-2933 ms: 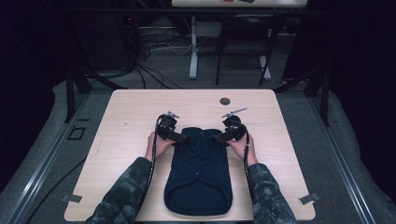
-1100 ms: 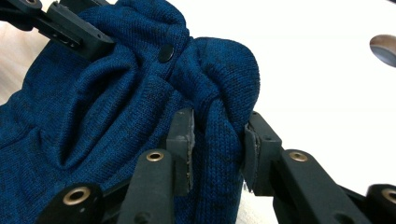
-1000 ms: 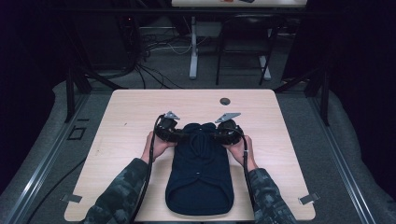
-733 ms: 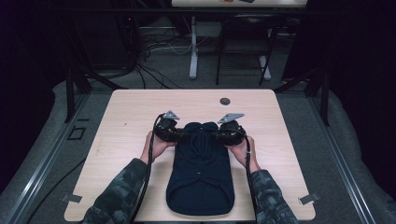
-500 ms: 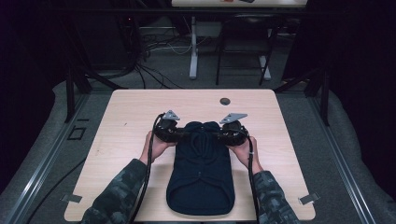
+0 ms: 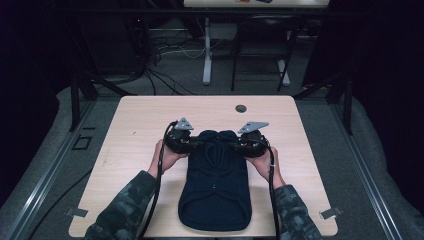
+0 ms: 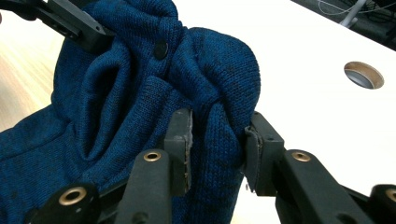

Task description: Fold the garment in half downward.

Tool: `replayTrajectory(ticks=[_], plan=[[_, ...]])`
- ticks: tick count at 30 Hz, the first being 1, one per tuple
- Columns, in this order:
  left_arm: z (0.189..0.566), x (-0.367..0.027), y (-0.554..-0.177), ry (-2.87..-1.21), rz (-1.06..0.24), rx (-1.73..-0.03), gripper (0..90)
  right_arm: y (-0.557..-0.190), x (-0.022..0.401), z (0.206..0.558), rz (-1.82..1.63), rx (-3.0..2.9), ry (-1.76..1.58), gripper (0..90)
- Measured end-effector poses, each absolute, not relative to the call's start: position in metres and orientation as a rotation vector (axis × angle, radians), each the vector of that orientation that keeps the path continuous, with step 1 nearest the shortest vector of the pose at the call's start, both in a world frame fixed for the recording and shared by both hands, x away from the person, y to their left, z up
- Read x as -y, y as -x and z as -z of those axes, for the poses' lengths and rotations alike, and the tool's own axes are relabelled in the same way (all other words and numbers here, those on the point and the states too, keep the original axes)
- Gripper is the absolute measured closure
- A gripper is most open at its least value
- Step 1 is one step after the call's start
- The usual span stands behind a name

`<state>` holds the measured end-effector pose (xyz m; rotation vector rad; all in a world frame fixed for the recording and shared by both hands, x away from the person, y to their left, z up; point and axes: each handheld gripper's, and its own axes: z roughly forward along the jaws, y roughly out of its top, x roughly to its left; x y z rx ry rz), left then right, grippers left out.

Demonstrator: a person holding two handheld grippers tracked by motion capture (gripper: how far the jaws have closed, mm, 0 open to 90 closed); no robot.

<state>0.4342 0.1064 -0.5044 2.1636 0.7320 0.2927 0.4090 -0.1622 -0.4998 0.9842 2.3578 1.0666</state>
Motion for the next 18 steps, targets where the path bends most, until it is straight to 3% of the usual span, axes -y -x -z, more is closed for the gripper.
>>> replayTrajectory(ticks=[18], plan=[[0.492,-0.106,-0.423,-2.143,-0.350,-0.674,70.0,-0.396,0.166,0.487,-1.097,-2.317,-0.924,67.0]])
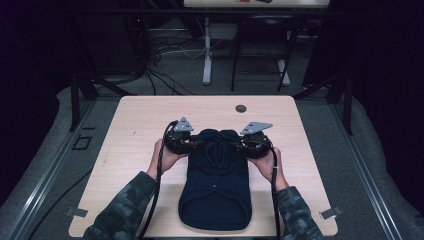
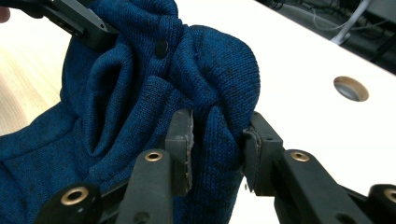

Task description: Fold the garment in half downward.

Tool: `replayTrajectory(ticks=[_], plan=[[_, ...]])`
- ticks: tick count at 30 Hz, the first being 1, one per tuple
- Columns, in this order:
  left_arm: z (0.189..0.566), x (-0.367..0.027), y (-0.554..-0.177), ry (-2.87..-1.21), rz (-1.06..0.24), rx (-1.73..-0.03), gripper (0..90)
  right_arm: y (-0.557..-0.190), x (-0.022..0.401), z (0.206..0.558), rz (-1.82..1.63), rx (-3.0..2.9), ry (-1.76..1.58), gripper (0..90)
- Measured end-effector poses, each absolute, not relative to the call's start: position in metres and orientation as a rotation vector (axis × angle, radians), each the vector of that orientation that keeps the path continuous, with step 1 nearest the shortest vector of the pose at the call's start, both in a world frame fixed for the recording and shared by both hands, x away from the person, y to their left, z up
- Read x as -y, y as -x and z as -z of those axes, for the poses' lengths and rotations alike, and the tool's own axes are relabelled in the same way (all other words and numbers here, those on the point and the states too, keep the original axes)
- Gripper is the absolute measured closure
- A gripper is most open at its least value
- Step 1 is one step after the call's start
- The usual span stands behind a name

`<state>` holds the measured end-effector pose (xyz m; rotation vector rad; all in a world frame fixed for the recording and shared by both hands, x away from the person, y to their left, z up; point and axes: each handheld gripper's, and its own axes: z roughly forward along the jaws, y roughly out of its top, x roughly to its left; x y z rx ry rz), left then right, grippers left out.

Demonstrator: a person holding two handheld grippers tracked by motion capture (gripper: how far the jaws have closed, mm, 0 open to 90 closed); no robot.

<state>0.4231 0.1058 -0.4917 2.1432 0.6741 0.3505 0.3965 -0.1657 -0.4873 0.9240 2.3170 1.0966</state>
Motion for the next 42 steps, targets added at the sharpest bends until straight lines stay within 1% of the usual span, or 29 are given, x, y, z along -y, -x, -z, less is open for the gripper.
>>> replayTrajectory(ticks=[7,10,14,19,20,26,30,32,33,34,36,38,39,42], plan=[[0.489,-0.107,-0.421,-2.188,-0.287,-0.663,67.1,-0.390,0.165,0.482,-1.114,-2.284,-0.881,68.4],[0.487,-0.107,-0.420,-2.194,-0.298,-0.656,67.4,-0.387,0.164,0.481,-1.110,-2.267,-0.854,68.7],[0.486,-0.108,-0.418,-2.175,-0.322,-0.645,70.3,-0.385,0.165,0.482,-1.113,-2.259,-0.830,68.5],[0.482,-0.106,-0.412,-2.151,-0.384,-0.602,72.6,-0.384,0.169,0.482,-1.140,-2.263,-0.853,67.2],[0.481,-0.103,-0.410,-2.152,-0.424,-0.577,72.8,-0.385,0.172,0.482,-1.165,-2.277,-0.877,65.9],[0.477,-0.096,-0.402,-2.164,-0.504,-0.510,73.3,-0.389,0.184,0.484,-1.230,-2.307,-0.962,62.4],[0.475,-0.093,-0.400,-2.164,-0.521,-0.477,73.4,-0.391,0.188,0.486,-1.237,-2.323,-0.993,58.9],[0.474,-0.092,-0.399,-2.165,-0.518,-0.463,73.5,-0.393,0.188,0.487,-1.247,-2.324,-1.024,53.2],[0.474,-0.092,-0.399,-2.165,-0.518,-0.463,73.6,-0.393,0.188,0.487,-1.247,-2.324,-1.024,53.2],[0.474,-0.091,-0.398,-2.169,-0.526,-0.452,73.7,-0.395,0.190,0.488,-1.255,-2.341,-1.044,49.6],[0.473,-0.091,-0.397,-2.164,-0.538,-0.442,73.7,-0.398,0.191,0.490,-1.263,-2.346,-1.067,49.0],[0.472,-0.091,-0.397,-2.166,-0.543,-0.437,73.9,-0.399,0.191,0.491,-1.264,-2.353,-1.083,49.0],[0.471,-0.090,-0.396,-2.166,-0.551,-0.428,73.9,-0.401,0.190,0.492,-1.250,-2.366,-1.090,50.4],[0.470,-0.091,-0.396,-2.171,-0.565,-0.419,74.0,-0.402,0.189,0.492,-1.246,-2.353,-1.089,62.6]])
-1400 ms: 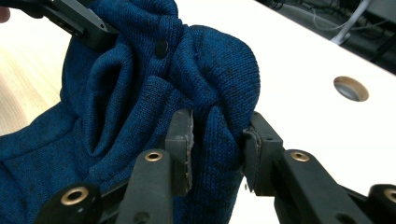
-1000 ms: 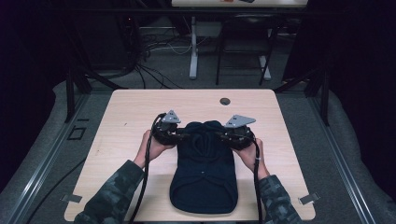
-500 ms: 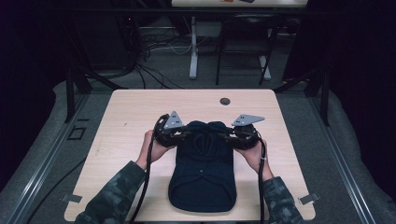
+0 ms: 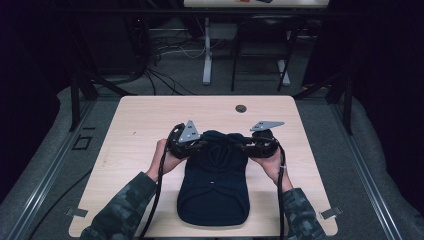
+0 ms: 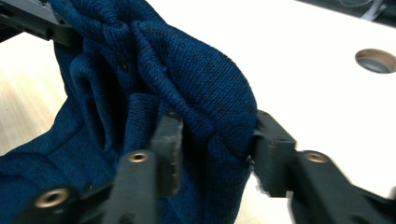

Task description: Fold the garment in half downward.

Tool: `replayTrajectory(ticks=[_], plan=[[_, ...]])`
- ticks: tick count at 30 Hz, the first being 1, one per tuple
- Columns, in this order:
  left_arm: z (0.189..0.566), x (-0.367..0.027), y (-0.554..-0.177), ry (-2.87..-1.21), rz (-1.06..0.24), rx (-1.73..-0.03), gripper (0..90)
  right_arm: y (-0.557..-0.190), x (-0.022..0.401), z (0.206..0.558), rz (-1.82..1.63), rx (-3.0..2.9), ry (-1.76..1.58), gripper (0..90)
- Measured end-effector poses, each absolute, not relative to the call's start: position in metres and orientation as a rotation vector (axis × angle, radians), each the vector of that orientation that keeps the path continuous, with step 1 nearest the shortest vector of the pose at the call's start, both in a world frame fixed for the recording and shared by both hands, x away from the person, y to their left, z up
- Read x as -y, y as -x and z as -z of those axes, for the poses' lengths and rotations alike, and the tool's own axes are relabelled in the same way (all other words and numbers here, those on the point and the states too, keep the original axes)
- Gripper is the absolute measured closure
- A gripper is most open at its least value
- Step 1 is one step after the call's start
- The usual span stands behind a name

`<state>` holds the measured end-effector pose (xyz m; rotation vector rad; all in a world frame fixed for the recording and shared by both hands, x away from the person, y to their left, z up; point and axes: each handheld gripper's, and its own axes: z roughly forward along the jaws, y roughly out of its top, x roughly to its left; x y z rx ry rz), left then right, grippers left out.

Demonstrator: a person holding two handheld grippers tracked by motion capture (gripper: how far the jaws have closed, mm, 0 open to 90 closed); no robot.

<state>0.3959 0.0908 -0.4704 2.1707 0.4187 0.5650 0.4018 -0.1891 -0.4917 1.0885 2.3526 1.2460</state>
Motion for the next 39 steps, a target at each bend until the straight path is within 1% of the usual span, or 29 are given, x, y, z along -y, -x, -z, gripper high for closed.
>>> replayTrajectory(ticks=[1,2,3,5,6,8,9,10,13,14,15,19,21,23,25,26,29,32,35,39], plan=[[0.470,-0.091,-0.396,-2.171,-0.565,-0.419,74.0,-0.402,0.189,0.492,-1.246,-2.353,-1.089,62.6],[0.470,-0.092,-0.396,-2.164,-0.557,-0.427,73.9,-0.400,0.187,0.490,-1.242,-2.338,-1.061,67.5],[0.470,-0.092,-0.397,-2.167,-0.543,-0.434,73.8,-0.399,0.186,0.489,-1.236,-2.330,-1.046,69.2],[0.470,-0.093,-0.398,-2.164,-0.533,-0.443,73.3,-0.397,0.185,0.487,-1.225,-2.322,-1.033,70.5],[0.471,-0.095,-0.399,-2.174,-0.477,-0.457,72.9,-0.394,0.183,0.484,-1.209,-2.296,-0.991,72.4],[0.471,-0.096,-0.399,-2.178,-0.463,-0.465,71.8,-0.389,0.180,0.481,-1.189,-2.273,-0.957,73.6],[0.473,-0.098,-0.399,-2.186,-0.415,-0.485,70.7,-0.387,0.179,0.480,-1.186,-2.260,-0.931,74.1],[0.474,-0.099,-0.398,-2.183,-0.404,-0.489,69.8,-0.385,0.178,0.479,-1.189,-2.242,-0.910,74.4],[0.477,-0.102,-0.397,-2.190,-0.366,-0.505,65.4,-0.378,0.174,0.477,-1.160,-2.222,-0.848,74.9],[0.478,-0.102,-0.398,-2.192,-0.361,-0.517,62.8,-0.376,0.173,0.477,-1.156,-2.217,-0.832,75.0],[0.478,-0.102,-0.398,-2.192,-0.361,-0.517,57.9,-0.375,0.172,0.477,-1.152,-2.216,-0.823,75.3],[0.485,-0.101,-0.401,-2.212,-0.330,-0.548,49.3,-0.372,0.170,0.478,-1.148,-2.202,-0.789,75.5],[0.488,-0.100,-0.402,-2.222,-0.332,-0.555,46.1,-0.370,0.170,0.478,-1.146,-2.206,-0.774,75.5],[0.491,-0.097,-0.403,-2.233,-0.327,-0.555,45.2,-0.368,0.169,0.478,-1.149,-2.198,-0.762,75.5],[0.493,-0.095,-0.403,-2.242,-0.331,-0.556,46.5,-0.366,0.169,0.477,-1.143,-2.193,-0.740,75.5],[0.493,-0.095,-0.403,-2.242,-0.331,-0.556,49.4,-0.366,0.169,0.477,-1.143,-2.193,-0.740,75.5],[0.496,-0.091,-0.404,-2.248,-0.356,-0.566,62.2,-0.363,0.168,0.478,-1.131,-2.201,-0.704,75.5],[0.496,-0.090,-0.403,-2.233,-0.378,-0.550,71.8,-0.362,0.170,0.480,-1.134,-2.214,-0.699,74.9],[0.498,-0.089,-0.400,-2.221,-0.412,-0.527,75.1,-0.362,0.174,0.481,-1.151,-2.232,-0.707,73.2],[0.500,-0.088,-0.394,-2.219,-0.454,-0.491,75.7,-0.361,0.181,0.485,-1.181,-2.291,-0.722,70.3]])
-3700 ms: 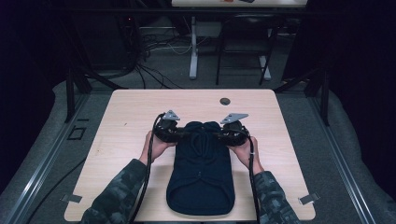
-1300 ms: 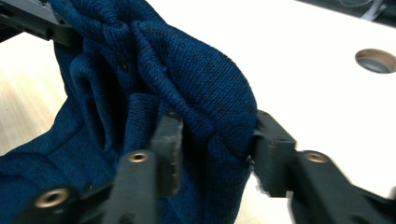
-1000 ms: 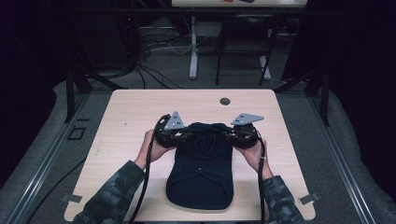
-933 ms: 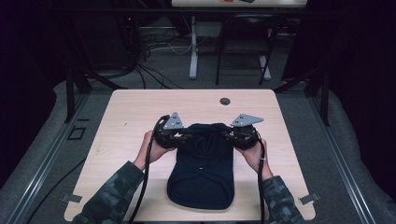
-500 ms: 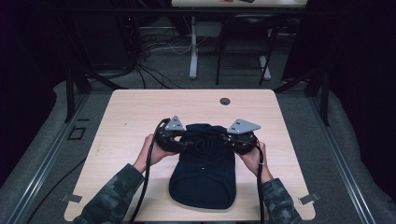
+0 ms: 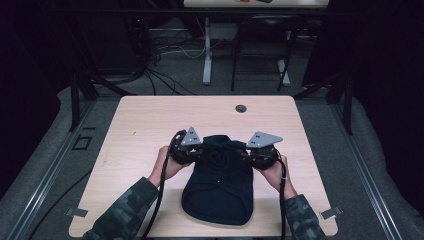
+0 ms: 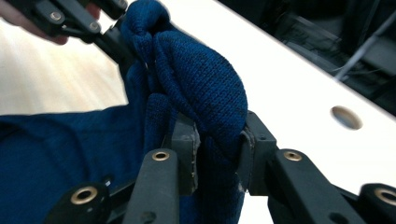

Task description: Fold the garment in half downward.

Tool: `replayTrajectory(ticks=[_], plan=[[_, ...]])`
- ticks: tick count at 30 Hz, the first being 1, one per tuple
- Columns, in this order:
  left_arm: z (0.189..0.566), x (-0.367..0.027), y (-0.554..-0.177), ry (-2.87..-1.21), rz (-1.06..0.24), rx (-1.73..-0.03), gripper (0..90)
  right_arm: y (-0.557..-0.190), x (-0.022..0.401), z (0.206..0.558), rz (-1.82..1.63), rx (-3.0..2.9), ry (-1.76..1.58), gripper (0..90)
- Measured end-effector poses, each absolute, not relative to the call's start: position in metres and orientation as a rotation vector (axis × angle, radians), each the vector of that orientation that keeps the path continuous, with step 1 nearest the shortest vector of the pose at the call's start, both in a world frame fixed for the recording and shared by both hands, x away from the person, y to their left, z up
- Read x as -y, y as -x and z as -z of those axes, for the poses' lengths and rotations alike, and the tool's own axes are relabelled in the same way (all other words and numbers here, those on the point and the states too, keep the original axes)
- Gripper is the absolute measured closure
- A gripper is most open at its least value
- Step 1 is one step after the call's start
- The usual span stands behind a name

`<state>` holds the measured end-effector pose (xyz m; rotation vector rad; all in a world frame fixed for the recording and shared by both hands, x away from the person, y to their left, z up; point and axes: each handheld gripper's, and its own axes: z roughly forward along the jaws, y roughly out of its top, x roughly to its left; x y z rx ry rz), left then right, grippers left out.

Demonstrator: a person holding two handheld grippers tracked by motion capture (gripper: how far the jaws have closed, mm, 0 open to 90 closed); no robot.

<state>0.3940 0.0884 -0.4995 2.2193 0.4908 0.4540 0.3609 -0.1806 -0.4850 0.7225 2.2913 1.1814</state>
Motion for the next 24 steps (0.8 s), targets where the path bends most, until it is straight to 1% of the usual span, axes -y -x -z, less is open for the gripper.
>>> replayTrajectory(ticks=[8,15,21,24], plan=[[0.502,-0.087,-0.380,-2.229,-0.546,-0.428,75.2,-0.354,0.185,0.491,-1.178,-2.315,-0.725,68.5],[0.506,-0.088,-0.372,-2.234,-0.556,-0.416,72.8,-0.347,0.185,0.496,-1.162,-2.339,-0.700,68.9],[0.509,-0.089,-0.369,-2.247,-0.533,-0.424,67.5,-0.341,0.184,0.498,-1.146,-2.347,-0.680,69.8],[0.510,-0.091,-0.368,-2.242,-0.527,-0.452,59.9,-0.338,0.184,0.500,-1.147,-2.349,-0.679,69.9]])
